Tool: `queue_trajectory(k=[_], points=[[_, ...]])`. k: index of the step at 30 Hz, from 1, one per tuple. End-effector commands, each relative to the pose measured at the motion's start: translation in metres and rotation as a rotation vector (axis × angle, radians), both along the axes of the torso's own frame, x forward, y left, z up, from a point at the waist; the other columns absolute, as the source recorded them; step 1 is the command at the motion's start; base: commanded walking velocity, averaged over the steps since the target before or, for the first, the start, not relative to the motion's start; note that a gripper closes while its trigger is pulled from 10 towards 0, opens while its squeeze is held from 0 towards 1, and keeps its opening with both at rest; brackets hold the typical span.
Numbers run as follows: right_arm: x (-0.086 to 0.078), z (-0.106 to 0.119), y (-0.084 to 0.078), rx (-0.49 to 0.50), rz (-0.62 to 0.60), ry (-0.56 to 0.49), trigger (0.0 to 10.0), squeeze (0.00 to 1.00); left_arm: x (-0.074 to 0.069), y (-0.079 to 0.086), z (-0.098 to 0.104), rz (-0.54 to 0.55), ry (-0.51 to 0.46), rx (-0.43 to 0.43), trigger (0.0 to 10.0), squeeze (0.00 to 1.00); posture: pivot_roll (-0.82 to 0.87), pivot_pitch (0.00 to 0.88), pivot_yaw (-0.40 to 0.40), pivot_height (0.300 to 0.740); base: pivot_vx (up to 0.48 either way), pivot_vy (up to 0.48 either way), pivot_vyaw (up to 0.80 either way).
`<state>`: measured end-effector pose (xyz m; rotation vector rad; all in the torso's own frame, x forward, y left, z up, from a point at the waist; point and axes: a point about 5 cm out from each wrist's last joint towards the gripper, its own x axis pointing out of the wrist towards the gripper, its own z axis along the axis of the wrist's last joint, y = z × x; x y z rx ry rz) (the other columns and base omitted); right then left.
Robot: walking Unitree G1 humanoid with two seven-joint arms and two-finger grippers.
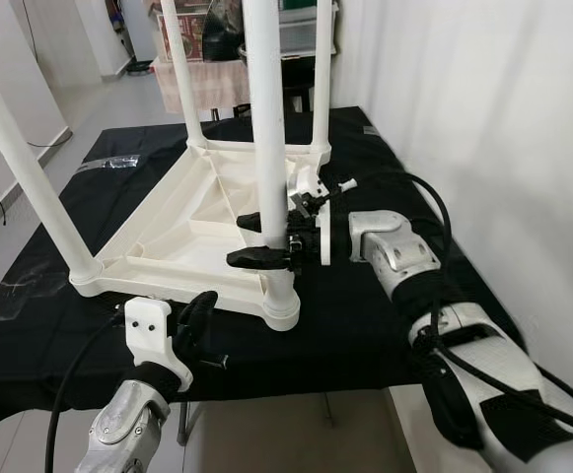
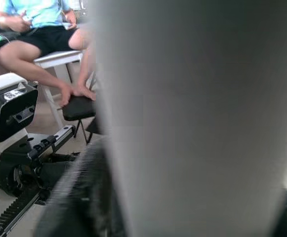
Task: Building children table
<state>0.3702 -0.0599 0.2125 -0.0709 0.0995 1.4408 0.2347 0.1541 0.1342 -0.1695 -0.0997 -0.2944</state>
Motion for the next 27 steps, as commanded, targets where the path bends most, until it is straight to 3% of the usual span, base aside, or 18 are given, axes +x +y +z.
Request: queue_trajectory(k=[1, 7, 9, 11, 12, 13, 14, 15, 16, 17, 20, 25, 26, 27], points=[[-0.002, -0.003, 0.01, -0.023, 0.045, 0.011, 0.0, 0.0, -0.003, 0.0, -0.005, 0.005, 0.024, -0.005, 10.0, 0.0, -0.03, 0.0, 0.016, 0.74, 0.0, 0.0, 0.0], [-0.001, -0.01, 0.008, -0.018, -0.005, 0.008, 0.0, 0.0, -0.004, -0.001, -0.005, 0.004, 0.023, -0.008, 10.0, 0.0, -0.03, 0.0, 0.015, 0.74, 0.0, 0.0, 0.0], [0.003, -0.018, 0.007, -0.028, -0.114, 0.005, 0.0, 0.0, -0.004, -0.001, -0.005, 0.003, 0.023, -0.01, 10.0, 0.0, -0.03, 0.0, 0.003, 0.74, 0.0, 0.0, 0.0], [0.003, -0.018, 0.007, -0.028, -0.114, 0.005, 0.0, 0.0, -0.004, -0.001, -0.005, 0.003, 0.023, -0.01, 10.0, 0.0, -0.03, 0.0, 0.003, 0.74, 0.0, 0.0, 0.0], [0.006, -0.023, 0.007, -0.03, -0.212, 0.005, 0.0, 0.0, -0.004, -0.001, -0.005, 0.003, 0.022, -0.01, 10.0, 0.0, -0.03, 0.0, 0.003, 0.74, 0.0, 0.0, 0.0], [0.006, -0.023, 0.007, -0.03, -0.212, 0.005, 0.0, 0.0, -0.004, -0.001, -0.005, 0.003, 0.022, -0.01, 10.0, 0.0, -0.03, 0.0, 0.003, 0.74, 0.0, 0.0, 0.0], [0.011, -0.046, 0.001, -0.052, -0.555, 0.084, 0.0, 0.0, -0.005, -0.001, -0.004, 0.004, 0.021, -0.009, 10.0, 0.0, -0.03, 0.0, 0.003, 0.74, 0.0, 0.0, 0.0], [-0.002, -0.067, 0.005, -0.072, -0.698, 0.134, 0.0, 0.0, -0.004, 0.0, -0.004, 0.004, 0.022, -0.008, 10.0, 0.0, -0.06, 0.0, 0.029, 0.74, 0.0, 0.0, 0.0], [-0.002, -0.067, 0.005, -0.072, -0.698, 0.134, 0.0, 0.0, -0.004, 0.0, -0.004, 0.004, 0.022, -0.008, 10.0, 0.0, -0.06, 0.0, 0.029, 0.74, 0.0, 0.0, 0.0], [-0.013, -0.078, 0.007, -0.082, -0.783, 0.165, 0.0, 0.0, -0.004, 0.001, -0.004, 0.004, 0.022, -0.008, 10.0, 0.0, -0.06, 0.0, 0.031, 0.74, 0.0, 0.0, 0.0], [-0.019, -0.082, 0.008, -0.091, -0.793, 0.154, 0.0, 0.0, -0.002, 0.001, -0.004, -0.002, 0.025, -0.007, 10.0, 0.0, -0.06, 0.0, 0.023, 0.74, 0.0, 0.0, 0.0], [-0.013, -0.078, 0.011, -0.089, -0.789, 0.141, 0.0, 0.0, -0.001, 0.002, -0.004, 0.009, 0.017, -0.006, 10.0, 0.0, -0.06, 0.0, 0.018, 0.74, 0.0, 0.0, 0.0], [-0.012, -0.077, 0.013, -0.099, -0.786, 0.132, 8.2, 0.0, -0.001, 0.002, -0.004, 0.012, 0.016, -0.006, 10.0, 0.0, -0.05, 0.0, 0.021, 0.74, 0.0, 0.0, 0.0], [-0.012, -0.076, 0.016, -0.095, -0.76, 0.129, 10.0, 0.0, -0.001, 0.002, -0.004, 0.013, 0.016, -0.006, 10.0, 0.0, -0.05, 0.0, 0.021, 0.74, 0.0, 0.0, 0.0]])
